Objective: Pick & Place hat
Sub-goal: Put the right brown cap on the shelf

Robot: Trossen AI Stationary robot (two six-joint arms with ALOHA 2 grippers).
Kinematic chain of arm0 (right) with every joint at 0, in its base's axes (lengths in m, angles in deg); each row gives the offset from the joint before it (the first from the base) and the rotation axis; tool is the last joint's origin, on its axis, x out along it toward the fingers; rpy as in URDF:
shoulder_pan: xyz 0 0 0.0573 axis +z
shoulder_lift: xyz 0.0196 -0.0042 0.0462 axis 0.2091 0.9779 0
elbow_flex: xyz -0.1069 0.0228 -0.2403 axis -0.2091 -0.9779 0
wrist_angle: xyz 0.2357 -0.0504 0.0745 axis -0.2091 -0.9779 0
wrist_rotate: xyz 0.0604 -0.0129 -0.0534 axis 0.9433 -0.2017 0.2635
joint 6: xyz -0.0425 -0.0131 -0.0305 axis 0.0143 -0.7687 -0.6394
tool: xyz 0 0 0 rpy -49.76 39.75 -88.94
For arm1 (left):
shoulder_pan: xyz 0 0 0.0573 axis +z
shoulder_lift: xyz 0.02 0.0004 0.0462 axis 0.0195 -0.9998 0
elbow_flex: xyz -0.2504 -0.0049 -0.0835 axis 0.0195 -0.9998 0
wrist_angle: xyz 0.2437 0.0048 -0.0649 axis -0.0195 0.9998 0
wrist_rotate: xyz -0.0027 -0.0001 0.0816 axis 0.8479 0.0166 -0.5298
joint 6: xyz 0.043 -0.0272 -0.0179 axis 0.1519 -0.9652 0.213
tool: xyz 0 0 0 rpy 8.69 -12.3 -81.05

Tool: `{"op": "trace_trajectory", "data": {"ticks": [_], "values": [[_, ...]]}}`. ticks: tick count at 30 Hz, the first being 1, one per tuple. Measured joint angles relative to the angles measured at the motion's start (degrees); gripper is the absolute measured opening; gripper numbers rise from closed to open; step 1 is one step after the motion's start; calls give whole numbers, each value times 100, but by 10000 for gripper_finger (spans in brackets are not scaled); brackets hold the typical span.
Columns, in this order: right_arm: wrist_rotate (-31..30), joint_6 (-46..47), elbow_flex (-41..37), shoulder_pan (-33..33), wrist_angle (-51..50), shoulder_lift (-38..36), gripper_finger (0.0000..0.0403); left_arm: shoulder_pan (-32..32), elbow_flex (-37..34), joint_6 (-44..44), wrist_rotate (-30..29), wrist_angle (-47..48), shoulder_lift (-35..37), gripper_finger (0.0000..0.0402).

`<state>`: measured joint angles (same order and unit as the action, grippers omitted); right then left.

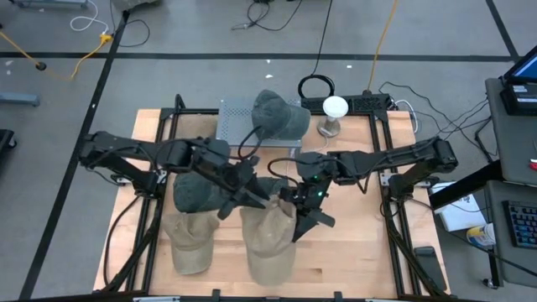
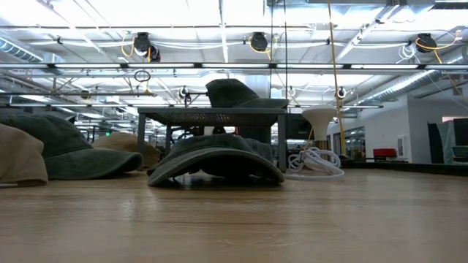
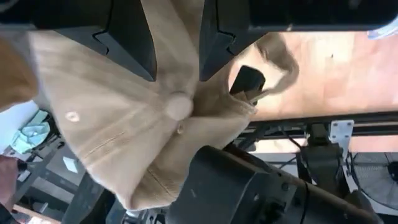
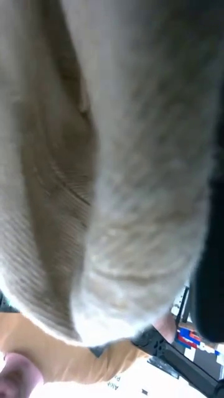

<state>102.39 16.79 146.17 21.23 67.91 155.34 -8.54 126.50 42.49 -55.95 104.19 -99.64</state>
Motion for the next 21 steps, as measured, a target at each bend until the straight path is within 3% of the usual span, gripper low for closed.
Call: {"op": "trace_trajectory", "data": {"ticks": [14,21], "values": [[256,-36,0,60,68,2,5,-109,-2,-157,268,-113,-73,124],[330,-60,0,108,75,2,5,-87,-2,-67,815,-145,-55,179]]}}
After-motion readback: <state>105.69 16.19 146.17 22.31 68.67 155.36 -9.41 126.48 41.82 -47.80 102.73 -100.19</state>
